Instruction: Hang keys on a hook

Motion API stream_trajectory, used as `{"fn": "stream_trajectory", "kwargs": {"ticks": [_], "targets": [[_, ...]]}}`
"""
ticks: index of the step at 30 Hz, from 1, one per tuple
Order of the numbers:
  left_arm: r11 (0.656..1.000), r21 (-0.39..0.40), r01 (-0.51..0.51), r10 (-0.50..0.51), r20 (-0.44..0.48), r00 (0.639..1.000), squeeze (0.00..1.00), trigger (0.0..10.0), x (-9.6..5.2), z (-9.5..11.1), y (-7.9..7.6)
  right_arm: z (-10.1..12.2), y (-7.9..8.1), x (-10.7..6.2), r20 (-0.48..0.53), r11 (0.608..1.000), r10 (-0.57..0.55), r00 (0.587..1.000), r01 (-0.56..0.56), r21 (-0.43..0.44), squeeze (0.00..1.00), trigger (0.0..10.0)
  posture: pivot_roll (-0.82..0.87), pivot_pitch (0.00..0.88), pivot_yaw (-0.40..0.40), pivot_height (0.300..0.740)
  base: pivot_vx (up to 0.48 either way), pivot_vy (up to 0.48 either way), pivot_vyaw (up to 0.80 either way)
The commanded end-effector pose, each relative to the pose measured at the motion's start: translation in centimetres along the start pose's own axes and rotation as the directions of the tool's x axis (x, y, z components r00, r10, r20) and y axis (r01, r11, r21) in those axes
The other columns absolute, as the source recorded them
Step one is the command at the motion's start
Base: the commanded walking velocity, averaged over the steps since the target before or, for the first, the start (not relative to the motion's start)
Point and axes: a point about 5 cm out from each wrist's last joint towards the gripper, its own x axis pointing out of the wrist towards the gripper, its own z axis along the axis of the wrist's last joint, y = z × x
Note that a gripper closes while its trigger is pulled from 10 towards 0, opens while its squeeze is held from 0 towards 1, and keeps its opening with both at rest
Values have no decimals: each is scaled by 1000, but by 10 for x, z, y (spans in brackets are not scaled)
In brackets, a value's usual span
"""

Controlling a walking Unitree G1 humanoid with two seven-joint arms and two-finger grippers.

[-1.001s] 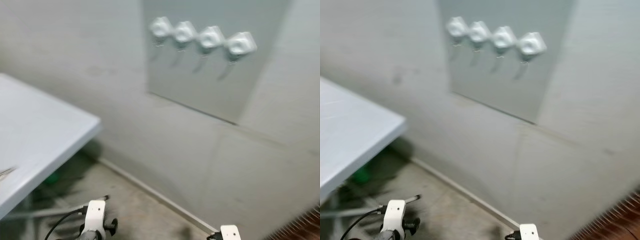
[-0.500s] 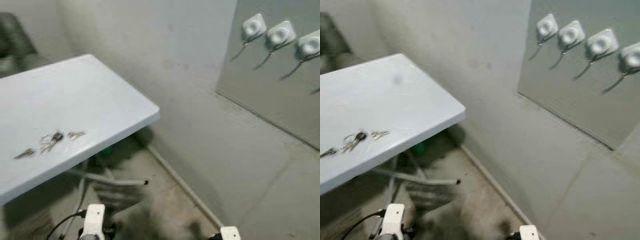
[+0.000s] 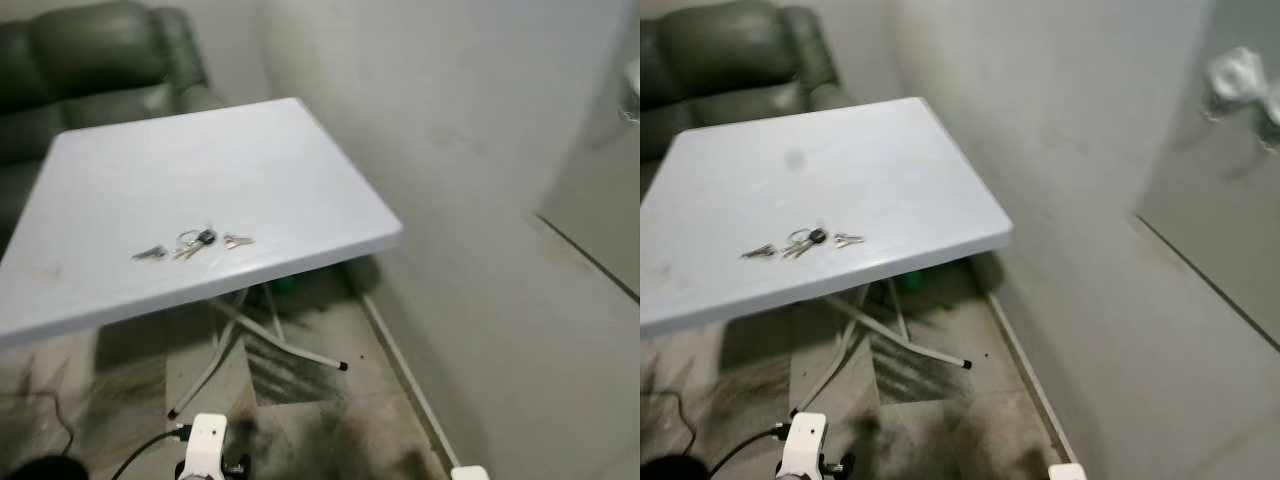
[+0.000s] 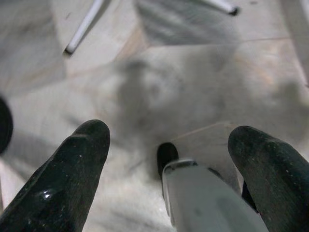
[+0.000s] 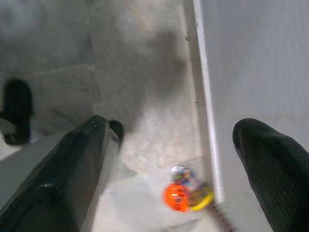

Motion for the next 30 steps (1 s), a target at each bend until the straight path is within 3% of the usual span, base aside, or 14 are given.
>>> {"fn": "stream_trajectory", "kwargs": {"ticks": [1, 12, 16, 19, 21, 25, 29, 30], "targets": [[1000, 9, -10, 10, -5, 1000, 0, 10000, -1, -3, 6, 0, 11, 0, 4, 999, 33, 999, -33, -6, 0, 10000, -68, 0, 31, 732, 0, 0, 800], [1000, -15, -2, 2, 24, 1000, 0, 10000, -2, -1, 7, -5, 9, -1, 3, 999, 34, 999, -34, 3, 0, 10000, -67, 0, 22, 732, 0, 0, 790], [1000, -19, 13, -12, 80, 997, 0, 10000, 0, 11, 4, -1, 6, -1, 43, 998, 36, 998, -38, 48, 0, 10000, -69, 0, 19, 732, 0, 0, 0], [999, -20, 37, -32, 209, 977, 0, 10000, 3, 42, 1, 21, 4, 1, 150, 998, 37, 988, -43, 36, 0, 10000, -70, 0, 15, 732, 0, 0, 0], [998, -22, 66, -55, 333, 941, 0, 10000, 3, 69, -1, 53, 3, 1, 300, 998, 38, 953, -53, 41, 0, 10000, -74, 0, 14, 732, 0, 0, 0], [996, -10, 84, -70, 455, 888, 0, 10000, 0, 95, -2, 86, 1, -3, 452, 997, 33, 891, -60, 45, 0, 10000, -81, 0, 19, 732, 0, 0, 0], [997, 5, 81, -66, 615, 786, 0, 10000, -12, 122, 2, 127, -3, -17, 659, 997, 29, 751, -71, 37, 0, 10000, -80, 0, 20, 732, 0, 0, 0], [997, 5, 77, -64, 626, 778, 0, 10000, -13, 123, 3, 130, -3, -19, 675, 997, 28, 738, -72, 37, 0, 10000, -78, 0, 21, 732, 0, 0, 0]]}}
